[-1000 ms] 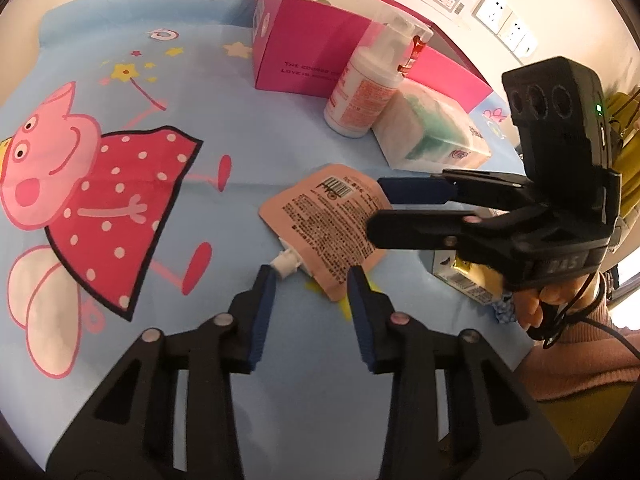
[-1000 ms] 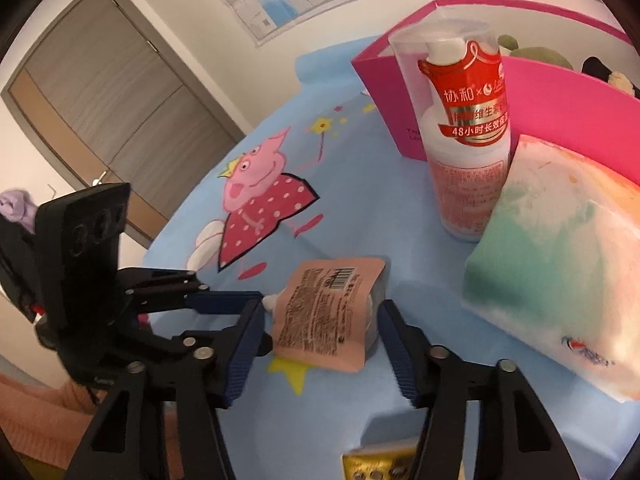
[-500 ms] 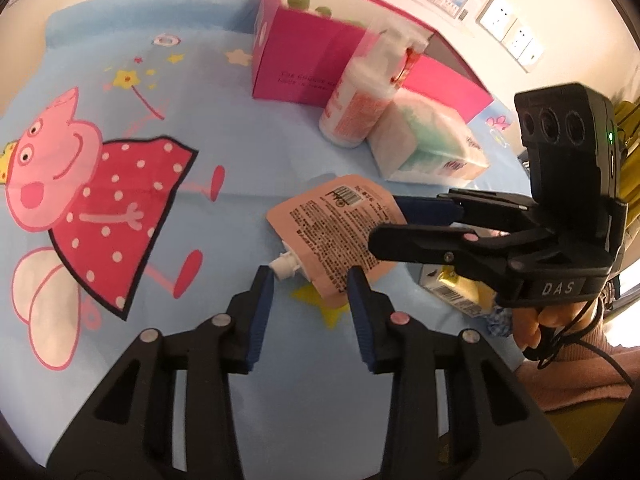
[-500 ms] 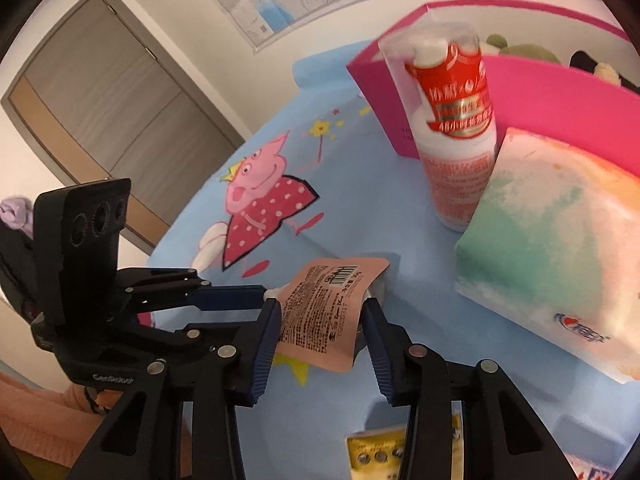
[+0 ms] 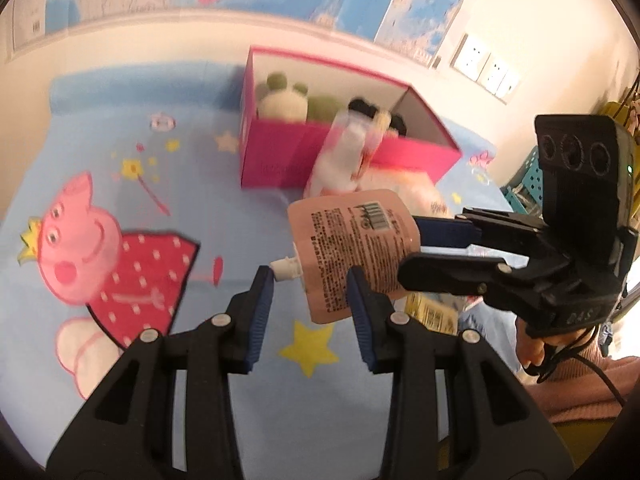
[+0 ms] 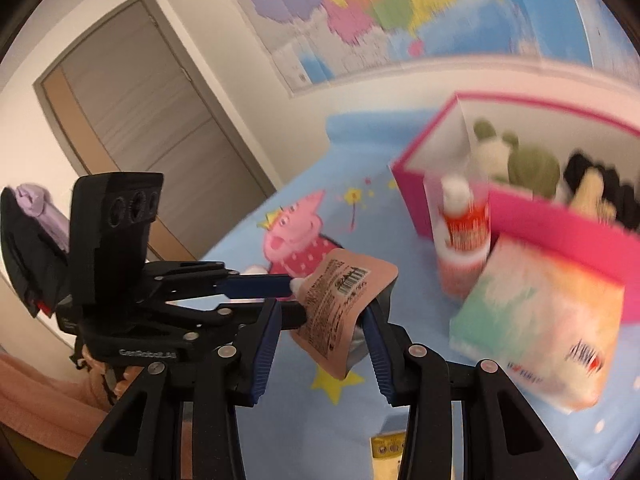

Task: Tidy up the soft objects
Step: 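Close the right gripper on the peach pouch and lift it, then carry the peach pouch over the pink box and open the right gripper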

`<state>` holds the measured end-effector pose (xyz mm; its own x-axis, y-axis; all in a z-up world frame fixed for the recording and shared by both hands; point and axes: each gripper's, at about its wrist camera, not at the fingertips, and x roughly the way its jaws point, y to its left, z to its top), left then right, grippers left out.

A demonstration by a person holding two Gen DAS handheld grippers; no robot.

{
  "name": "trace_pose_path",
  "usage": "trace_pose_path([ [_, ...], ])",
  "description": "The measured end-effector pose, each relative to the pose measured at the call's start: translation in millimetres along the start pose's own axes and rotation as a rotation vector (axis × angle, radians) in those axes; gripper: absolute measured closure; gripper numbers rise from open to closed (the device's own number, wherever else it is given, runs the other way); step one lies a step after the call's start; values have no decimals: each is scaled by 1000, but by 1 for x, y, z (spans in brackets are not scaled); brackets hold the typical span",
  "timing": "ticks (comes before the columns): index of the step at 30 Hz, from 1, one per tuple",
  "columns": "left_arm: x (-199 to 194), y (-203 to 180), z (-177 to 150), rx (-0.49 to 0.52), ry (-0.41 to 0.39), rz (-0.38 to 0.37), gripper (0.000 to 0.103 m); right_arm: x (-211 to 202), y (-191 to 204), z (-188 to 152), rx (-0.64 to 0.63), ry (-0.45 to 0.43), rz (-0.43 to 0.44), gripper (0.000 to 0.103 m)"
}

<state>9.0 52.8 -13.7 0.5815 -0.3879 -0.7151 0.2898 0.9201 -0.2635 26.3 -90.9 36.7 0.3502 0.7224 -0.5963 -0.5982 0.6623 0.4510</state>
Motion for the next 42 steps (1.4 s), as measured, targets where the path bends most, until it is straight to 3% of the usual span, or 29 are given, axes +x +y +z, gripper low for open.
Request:
trace_pose_path([
  [9, -20, -10, 42, 38, -109, 22, 63, -27, 10, 35, -66, -117, -16, 60],
  [18, -14, -21, 88, 88, -156, 48, 63, -40, -13, 69, -51, -201, -25, 60],
  [29, 41, -12, 134, 66, -77, 49, 63, -19, -65, 98, 27, -187, -72, 60],
  [40, 98, 3, 147, 19, 32, 80, 63, 21, -116, 100, 138, -110, -103, 59],
  [42, 100, 5, 148, 2, 28, 104, 63, 29, -125, 99, 171, -92, -134, 54],
])
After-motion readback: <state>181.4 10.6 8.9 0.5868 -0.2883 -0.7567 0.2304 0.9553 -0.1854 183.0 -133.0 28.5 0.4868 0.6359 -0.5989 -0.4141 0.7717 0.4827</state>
